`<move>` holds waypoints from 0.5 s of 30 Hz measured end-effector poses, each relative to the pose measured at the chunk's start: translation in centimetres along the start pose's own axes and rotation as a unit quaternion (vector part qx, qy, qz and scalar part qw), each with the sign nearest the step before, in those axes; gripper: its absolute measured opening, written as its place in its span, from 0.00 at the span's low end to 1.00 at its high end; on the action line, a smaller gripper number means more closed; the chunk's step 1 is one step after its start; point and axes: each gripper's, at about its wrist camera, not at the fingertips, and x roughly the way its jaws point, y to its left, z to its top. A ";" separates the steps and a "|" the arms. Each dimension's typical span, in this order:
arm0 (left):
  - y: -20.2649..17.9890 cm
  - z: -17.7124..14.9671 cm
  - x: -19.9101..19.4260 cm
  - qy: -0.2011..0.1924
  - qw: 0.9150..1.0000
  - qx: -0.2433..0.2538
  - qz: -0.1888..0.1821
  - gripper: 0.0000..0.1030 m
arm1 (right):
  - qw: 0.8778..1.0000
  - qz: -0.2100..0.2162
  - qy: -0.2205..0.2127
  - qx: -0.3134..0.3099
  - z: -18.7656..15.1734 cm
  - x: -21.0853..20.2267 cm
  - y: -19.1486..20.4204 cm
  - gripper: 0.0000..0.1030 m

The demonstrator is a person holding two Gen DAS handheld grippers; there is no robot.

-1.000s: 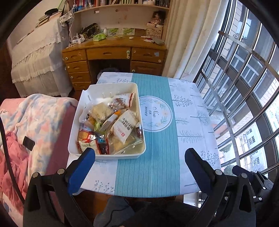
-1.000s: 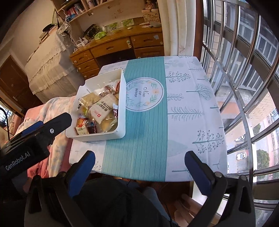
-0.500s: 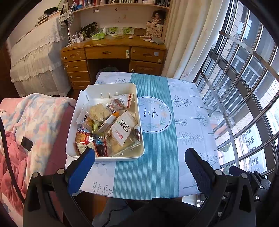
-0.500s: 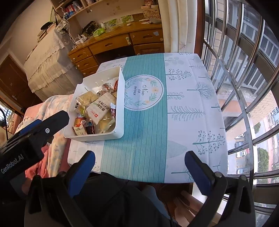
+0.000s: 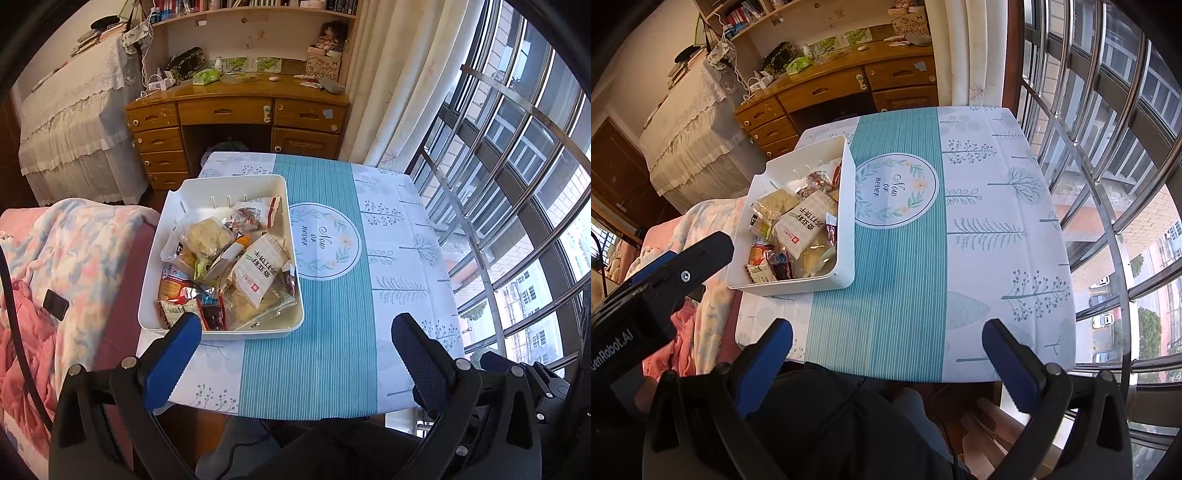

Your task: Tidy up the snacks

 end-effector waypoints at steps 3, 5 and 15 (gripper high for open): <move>0.0 -0.1 0.0 0.001 1.000 0.001 0.000 0.99 | 1.000 0.000 0.004 0.000 -0.1 0.0 0.1 1.00; -0.1 -0.1 0.0 0.000 1.000 0.000 0.000 0.99 | 1.000 0.000 0.003 0.000 -0.1 0.0 0.2 1.00; 0.1 -0.4 -0.3 -0.004 1.000 -0.004 0.003 0.99 | 1.000 0.003 0.003 -0.005 0.0 0.0 0.4 1.00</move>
